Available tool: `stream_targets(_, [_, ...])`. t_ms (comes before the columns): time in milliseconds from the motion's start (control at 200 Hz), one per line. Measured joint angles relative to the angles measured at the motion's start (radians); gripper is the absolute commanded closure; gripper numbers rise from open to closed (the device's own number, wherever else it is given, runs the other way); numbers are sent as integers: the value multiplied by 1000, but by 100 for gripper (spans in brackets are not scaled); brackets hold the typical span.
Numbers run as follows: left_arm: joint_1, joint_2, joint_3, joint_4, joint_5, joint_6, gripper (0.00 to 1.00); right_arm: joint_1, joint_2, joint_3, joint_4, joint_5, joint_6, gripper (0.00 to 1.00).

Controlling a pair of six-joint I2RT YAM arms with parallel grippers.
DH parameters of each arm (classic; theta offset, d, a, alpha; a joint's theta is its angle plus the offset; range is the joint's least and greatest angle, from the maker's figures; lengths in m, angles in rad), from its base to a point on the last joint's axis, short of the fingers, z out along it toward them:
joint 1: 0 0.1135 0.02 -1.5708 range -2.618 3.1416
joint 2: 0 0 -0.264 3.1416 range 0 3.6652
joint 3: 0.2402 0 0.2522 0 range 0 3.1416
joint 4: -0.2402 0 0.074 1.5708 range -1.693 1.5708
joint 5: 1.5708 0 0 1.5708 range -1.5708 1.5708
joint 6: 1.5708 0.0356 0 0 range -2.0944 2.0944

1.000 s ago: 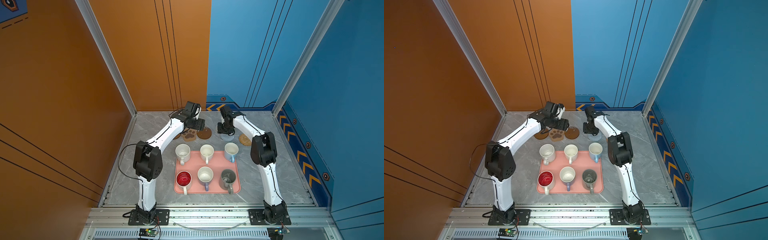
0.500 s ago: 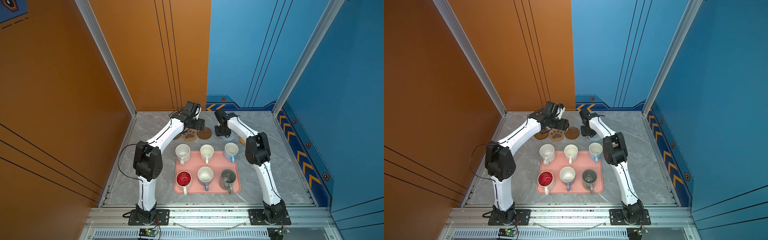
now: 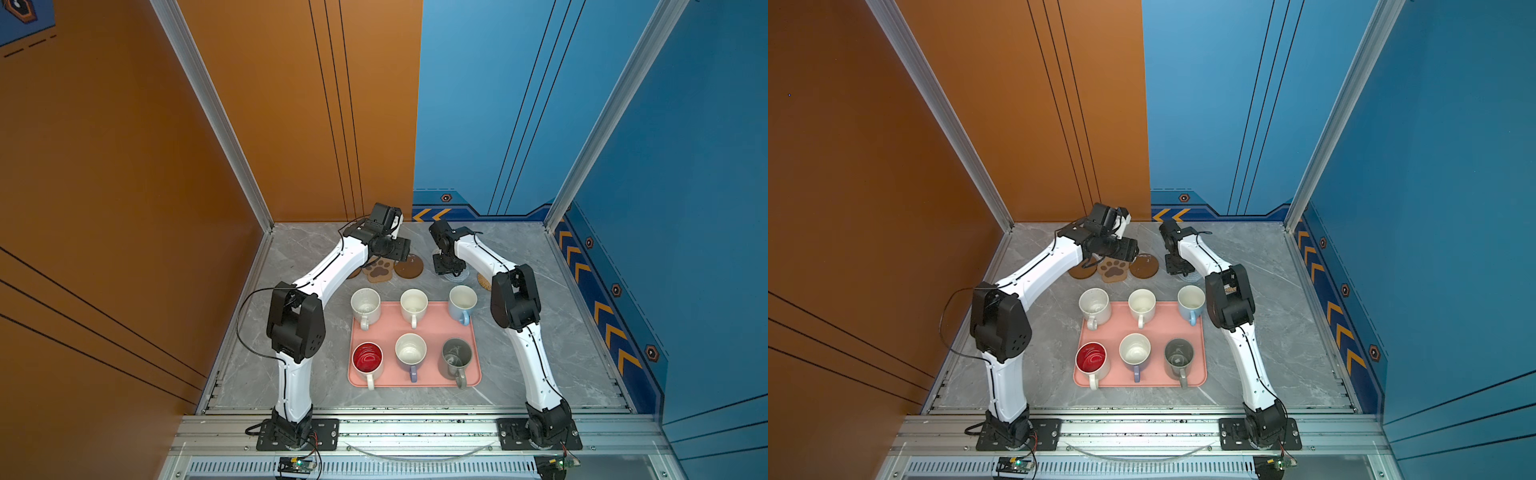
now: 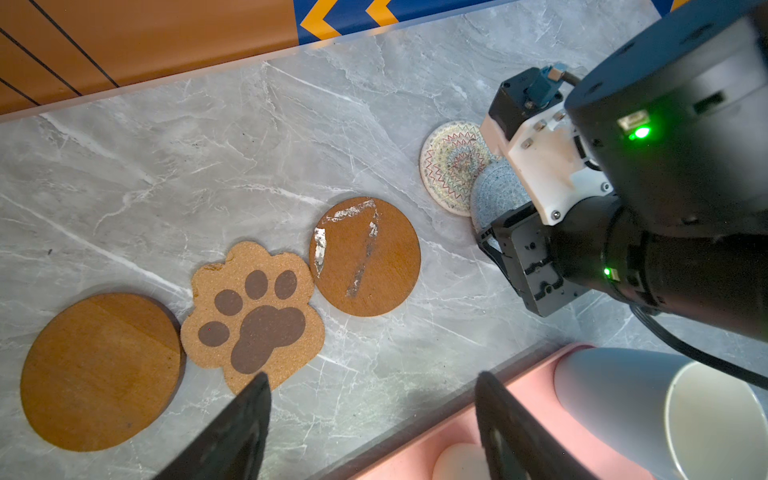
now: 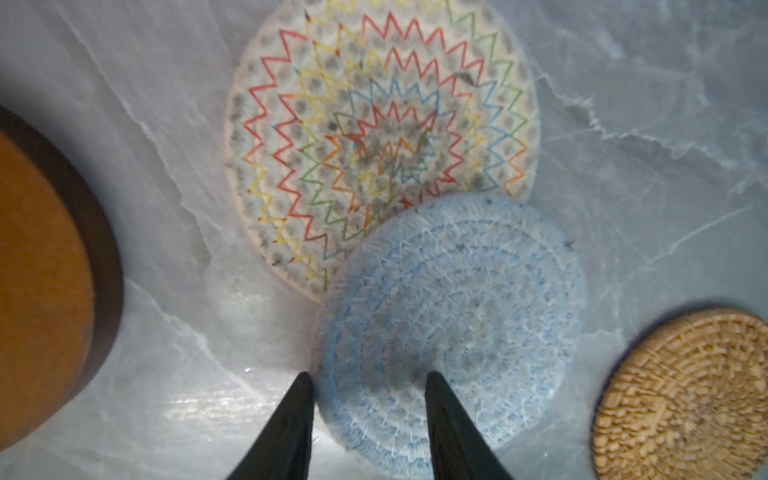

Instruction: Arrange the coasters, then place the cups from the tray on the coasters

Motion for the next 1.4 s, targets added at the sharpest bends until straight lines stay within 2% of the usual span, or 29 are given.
stream_targets(185, [0, 0, 0, 0, 0, 0, 22, -18, -3, -21, 2, 10, 0, 60])
stream_targets(586, [-1, 0, 0, 0, 0, 0, 22, -60, -42, -85, 30, -16, 8, 81])
stream_targets(656, [-1, 0, 0, 0, 0, 0, 22, -61, -46, -88, 36, -22, 9, 80])
stream_targets(766, [-1, 0, 0, 0, 0, 0, 22, -62, -53, -95, 39, -42, 7, 70])
stream_targets(891, [-1, 0, 0, 0, 0, 0, 22, -63, -57, -99, 43, -70, 10, 62])
stream_targets(1141, [-3, 0, 0, 0, 1, 0, 22, -85, -66, -85, 75, -138, 16, 60])
stream_targets(1402, [-6, 0, 0, 0, 3, 3, 22, -127, -62, 18, 93, -179, 38, 60])
